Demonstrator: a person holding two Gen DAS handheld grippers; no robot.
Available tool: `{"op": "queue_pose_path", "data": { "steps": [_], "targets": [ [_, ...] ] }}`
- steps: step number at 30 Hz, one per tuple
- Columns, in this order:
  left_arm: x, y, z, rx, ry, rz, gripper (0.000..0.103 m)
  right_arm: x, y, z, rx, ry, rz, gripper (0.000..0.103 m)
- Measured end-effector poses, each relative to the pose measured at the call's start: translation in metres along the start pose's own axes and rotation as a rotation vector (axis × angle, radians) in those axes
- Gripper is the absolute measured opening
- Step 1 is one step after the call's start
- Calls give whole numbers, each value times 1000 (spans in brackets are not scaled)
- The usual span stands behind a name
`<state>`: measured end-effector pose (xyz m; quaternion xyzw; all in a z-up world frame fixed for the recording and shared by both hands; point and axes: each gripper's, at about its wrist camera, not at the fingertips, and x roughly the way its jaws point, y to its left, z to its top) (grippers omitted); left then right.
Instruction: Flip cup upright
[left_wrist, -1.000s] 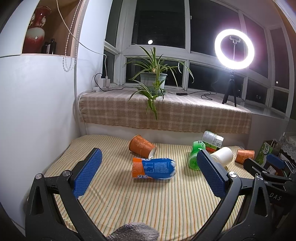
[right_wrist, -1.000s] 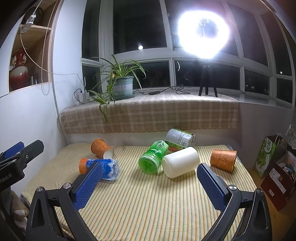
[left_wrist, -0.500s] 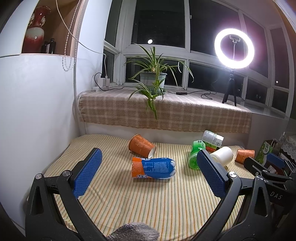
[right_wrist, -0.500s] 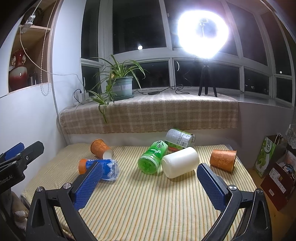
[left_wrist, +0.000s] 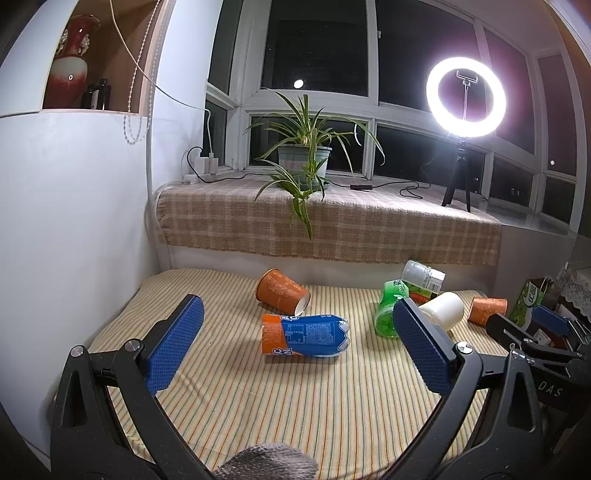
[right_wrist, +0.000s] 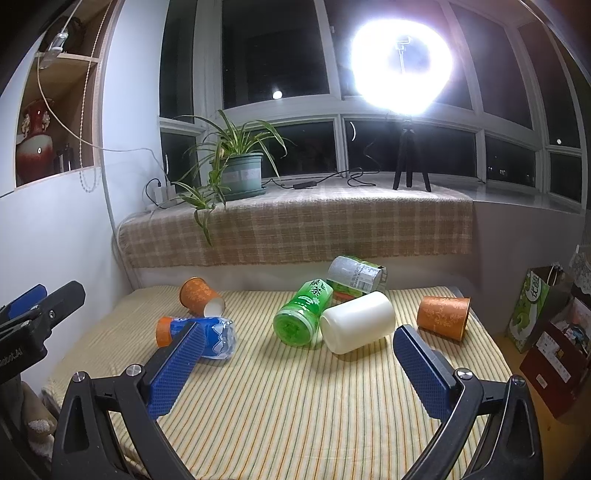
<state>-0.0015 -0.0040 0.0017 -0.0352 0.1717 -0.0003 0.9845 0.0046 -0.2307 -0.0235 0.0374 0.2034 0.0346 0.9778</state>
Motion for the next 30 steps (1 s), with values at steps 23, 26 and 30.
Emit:
{"op": "queue_pose_path", "data": {
  "steps": [23, 26, 30],
  "targets": [
    [-2, 1, 1, -3, 0, 5, 103, 3, 2, 1, -10, 12, 9, 103],
    [-1, 2, 0, -3, 6, 5, 103, 7, 4, 1, -15, 22, 11, 103],
    [3, 4, -1, 2, 14, 4, 103, 13, 6, 1, -25, 33, 16, 103]
  ]
}}
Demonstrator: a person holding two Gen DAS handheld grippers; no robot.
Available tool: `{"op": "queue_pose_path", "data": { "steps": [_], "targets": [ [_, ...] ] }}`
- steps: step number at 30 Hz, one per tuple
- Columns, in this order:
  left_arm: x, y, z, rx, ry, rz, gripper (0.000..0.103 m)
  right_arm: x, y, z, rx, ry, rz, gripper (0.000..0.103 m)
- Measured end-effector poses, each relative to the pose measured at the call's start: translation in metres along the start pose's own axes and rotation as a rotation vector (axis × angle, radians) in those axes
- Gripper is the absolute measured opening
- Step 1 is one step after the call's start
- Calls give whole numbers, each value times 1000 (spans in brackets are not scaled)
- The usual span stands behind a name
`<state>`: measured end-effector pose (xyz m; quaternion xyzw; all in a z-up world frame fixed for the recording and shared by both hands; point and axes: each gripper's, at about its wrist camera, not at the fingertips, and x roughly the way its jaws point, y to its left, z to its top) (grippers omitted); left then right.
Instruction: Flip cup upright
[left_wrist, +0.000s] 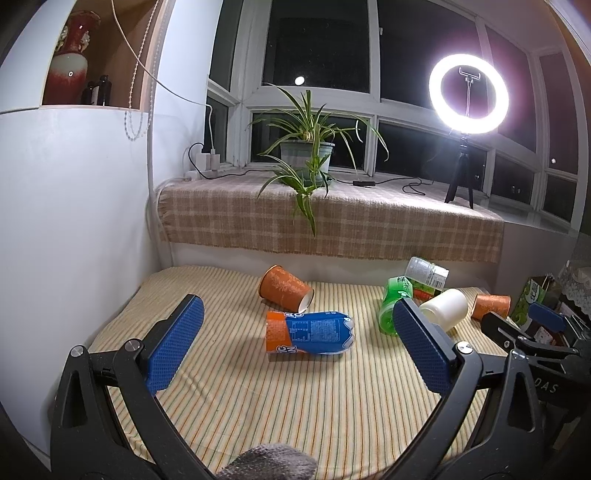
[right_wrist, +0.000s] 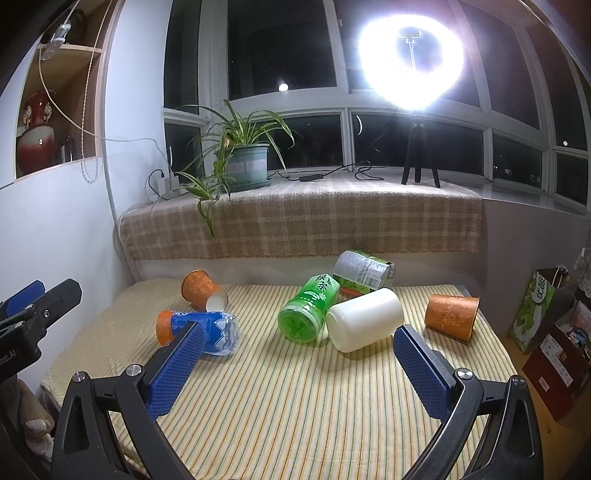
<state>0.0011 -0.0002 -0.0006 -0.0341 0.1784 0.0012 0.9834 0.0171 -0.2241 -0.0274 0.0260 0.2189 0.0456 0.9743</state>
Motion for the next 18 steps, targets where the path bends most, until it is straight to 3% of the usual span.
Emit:
{"op": "queue_pose_path", "data": {
  "steps": [6, 10, 18],
  "targets": [
    [7, 6, -6, 3, 23, 1, 103, 16, 3, 1, -21, 35, 35, 103],
    [16, 15, -15, -9, 72, 4, 103, 37, 5, 6, -42, 99, 115, 103],
    [24, 43, -30, -64, 127, 48, 103, 100, 37, 30, -222, 219, 267, 103]
  ]
}}
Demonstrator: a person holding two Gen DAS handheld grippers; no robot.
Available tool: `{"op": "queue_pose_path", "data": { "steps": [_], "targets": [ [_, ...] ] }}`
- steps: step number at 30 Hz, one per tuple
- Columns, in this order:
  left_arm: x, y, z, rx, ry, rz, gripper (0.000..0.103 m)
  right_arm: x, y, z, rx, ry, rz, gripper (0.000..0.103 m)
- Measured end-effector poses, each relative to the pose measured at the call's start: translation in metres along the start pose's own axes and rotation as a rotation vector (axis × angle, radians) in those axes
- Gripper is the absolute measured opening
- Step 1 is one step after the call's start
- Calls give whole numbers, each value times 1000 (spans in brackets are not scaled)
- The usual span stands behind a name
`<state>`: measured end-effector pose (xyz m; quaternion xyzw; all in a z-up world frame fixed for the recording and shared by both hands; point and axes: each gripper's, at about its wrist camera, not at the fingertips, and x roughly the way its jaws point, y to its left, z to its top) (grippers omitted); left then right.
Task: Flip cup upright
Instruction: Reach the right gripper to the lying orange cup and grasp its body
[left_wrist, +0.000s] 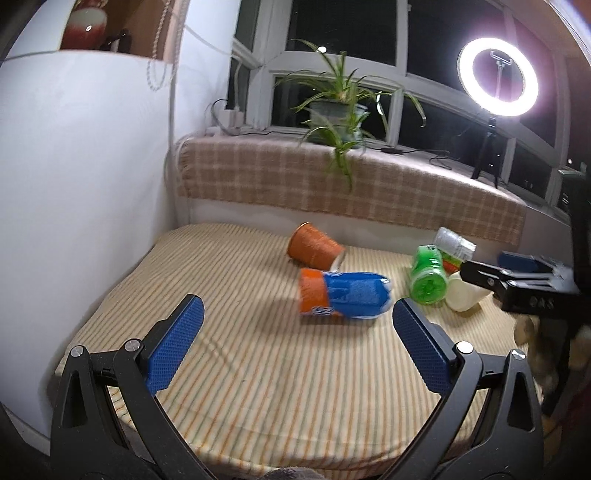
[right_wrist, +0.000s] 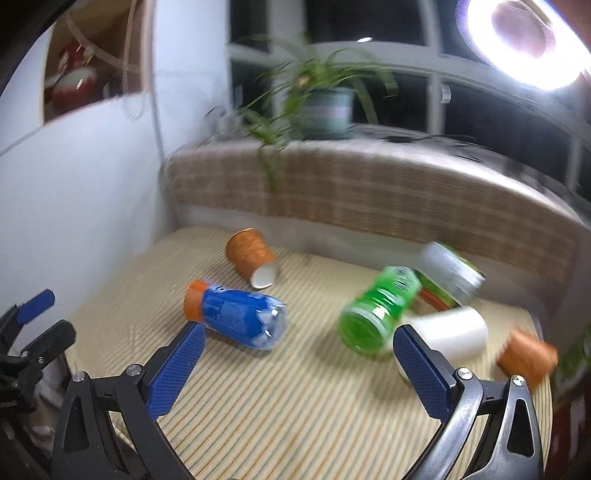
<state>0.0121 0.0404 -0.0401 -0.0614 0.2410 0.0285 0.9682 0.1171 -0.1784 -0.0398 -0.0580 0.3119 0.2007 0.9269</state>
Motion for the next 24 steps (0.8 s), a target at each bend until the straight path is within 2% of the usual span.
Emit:
{"op": "queue_pose_path", "data": {
  "steps": [4, 6, 11, 13, 16, 24],
  "targets": [
    [3, 14, -3, -19, 8, 31, 103, 35, 9, 21, -94, 63, 75, 102],
    [4, 22, -4, -27, 12, 45, 103, 55, 10, 30, -95, 103, 126, 99],
    [9, 37, -6, -44, 31, 82, 103, 101, 7, 47, -63, 177, 246, 98],
    [11, 42, -7, -49, 37, 93, 103, 118, 5, 52, -61, 203, 267, 97],
    [15, 48, -7, -53, 43, 109, 103, 142, 5, 57, -62, 255, 291, 86],
    [27, 58, -7, -55, 65, 149, 103, 182, 7, 68, -79, 323, 350, 85]
  ]
}}
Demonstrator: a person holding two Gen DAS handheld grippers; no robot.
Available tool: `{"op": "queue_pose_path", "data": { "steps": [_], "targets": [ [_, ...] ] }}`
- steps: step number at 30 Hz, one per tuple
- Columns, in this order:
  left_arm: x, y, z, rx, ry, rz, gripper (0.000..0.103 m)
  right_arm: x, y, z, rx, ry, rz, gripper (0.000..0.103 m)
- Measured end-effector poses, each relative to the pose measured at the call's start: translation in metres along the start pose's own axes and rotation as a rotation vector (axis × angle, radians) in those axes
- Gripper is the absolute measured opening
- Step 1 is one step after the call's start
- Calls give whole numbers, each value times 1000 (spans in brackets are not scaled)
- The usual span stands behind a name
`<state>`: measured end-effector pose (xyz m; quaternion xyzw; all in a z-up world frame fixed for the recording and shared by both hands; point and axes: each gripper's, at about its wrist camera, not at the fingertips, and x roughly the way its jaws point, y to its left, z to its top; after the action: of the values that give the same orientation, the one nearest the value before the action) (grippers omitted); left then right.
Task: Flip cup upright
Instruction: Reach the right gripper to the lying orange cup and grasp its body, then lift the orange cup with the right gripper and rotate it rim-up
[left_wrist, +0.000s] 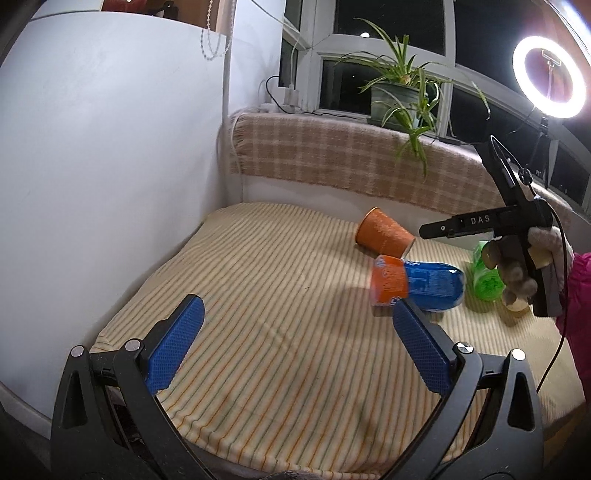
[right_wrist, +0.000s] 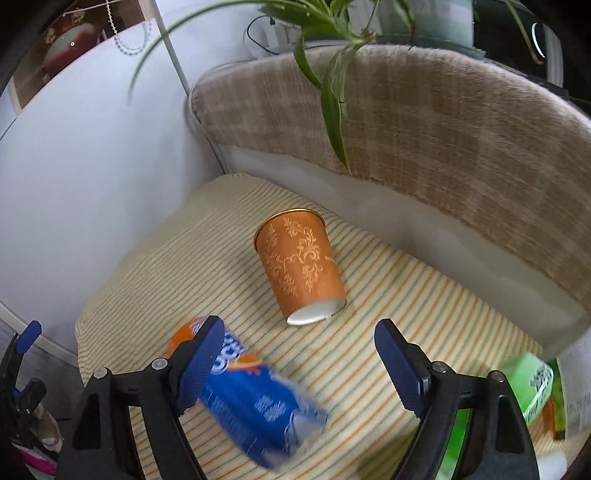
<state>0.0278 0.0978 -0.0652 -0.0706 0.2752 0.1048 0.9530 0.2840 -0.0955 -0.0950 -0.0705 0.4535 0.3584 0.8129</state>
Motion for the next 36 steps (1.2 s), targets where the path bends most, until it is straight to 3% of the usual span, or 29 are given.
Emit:
{"op": "queue_pose_path", "data": {
  "steps": [28, 31, 34, 36],
  "targets": [
    [16, 15, 3, -4, 26, 49, 103, 73, 18, 39, -183, 165, -52, 75],
    [16, 15, 3, -4, 23, 50, 103, 80, 22, 41, -201, 178, -71, 72],
    [14, 16, 2, -4, 19, 54, 103, 91, 26, 46, -211, 192, -87, 62],
    [14, 16, 2, -4, 18, 56, 103, 97, 28, 49, -214, 193, -96, 62]
  ]
}}
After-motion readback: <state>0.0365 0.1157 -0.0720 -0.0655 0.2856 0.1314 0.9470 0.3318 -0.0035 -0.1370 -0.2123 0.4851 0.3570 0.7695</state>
